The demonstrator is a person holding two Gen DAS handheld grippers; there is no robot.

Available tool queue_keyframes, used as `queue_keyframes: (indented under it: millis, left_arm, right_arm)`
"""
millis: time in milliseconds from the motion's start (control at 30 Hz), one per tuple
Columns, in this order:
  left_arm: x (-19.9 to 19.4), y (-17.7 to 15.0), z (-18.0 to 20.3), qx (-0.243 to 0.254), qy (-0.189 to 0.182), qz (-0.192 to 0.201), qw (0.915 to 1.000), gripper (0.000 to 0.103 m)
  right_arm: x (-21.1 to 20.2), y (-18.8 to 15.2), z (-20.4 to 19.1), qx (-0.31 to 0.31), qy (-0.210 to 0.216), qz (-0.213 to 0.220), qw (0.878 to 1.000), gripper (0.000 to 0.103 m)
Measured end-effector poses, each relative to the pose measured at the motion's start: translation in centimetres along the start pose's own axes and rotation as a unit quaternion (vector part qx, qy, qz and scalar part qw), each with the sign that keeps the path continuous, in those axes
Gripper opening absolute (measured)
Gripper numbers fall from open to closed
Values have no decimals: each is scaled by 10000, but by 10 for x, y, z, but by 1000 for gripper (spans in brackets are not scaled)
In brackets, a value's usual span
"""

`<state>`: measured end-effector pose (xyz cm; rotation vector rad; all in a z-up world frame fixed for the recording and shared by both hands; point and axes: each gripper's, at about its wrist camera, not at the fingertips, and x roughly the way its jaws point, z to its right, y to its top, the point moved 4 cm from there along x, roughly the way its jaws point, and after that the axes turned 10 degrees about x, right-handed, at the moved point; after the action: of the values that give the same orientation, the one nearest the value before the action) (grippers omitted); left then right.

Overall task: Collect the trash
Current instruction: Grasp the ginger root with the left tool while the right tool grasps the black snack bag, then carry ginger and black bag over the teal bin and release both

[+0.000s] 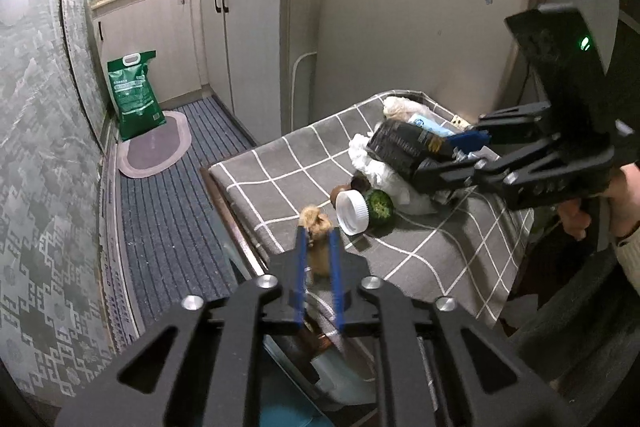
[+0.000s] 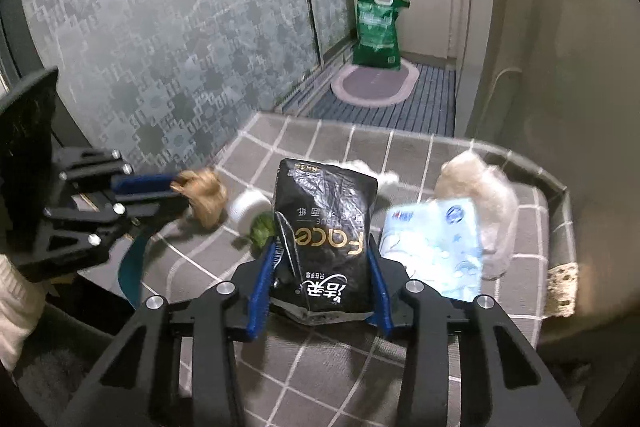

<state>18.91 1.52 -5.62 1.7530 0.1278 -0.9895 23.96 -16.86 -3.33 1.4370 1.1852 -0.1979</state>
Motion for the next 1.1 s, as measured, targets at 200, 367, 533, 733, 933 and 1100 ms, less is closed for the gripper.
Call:
queue_keyframes:
  millis: [200,367,533,733,933,1100]
  left_arm:
    - [9,-7,9,102,-44,-277,9996,8]
    - [15,-7,6,-117,-24,-314,9994,49]
    - [16,0,10,-196,-231,-192,9994,51]
    - [34,-1,19,38,-96,-447,9989,45]
    - [34,1,21,167,9,-456,9988,28]
    - [12,3,11,-26,80,-235,9997,28]
  right_arm:
    - [-14,6,-1,82,76,182,9998,42]
    - [-14,6,-6,65,113,189,9997,42]
    - [-12,6,-4,78,115,161,9998,42]
    - [-16,5,-3,89,154,162,9997,42]
    - [-19,6,0,66,140,161,9998,42]
    - [-20,8,-10,-30,238,184,9995,42]
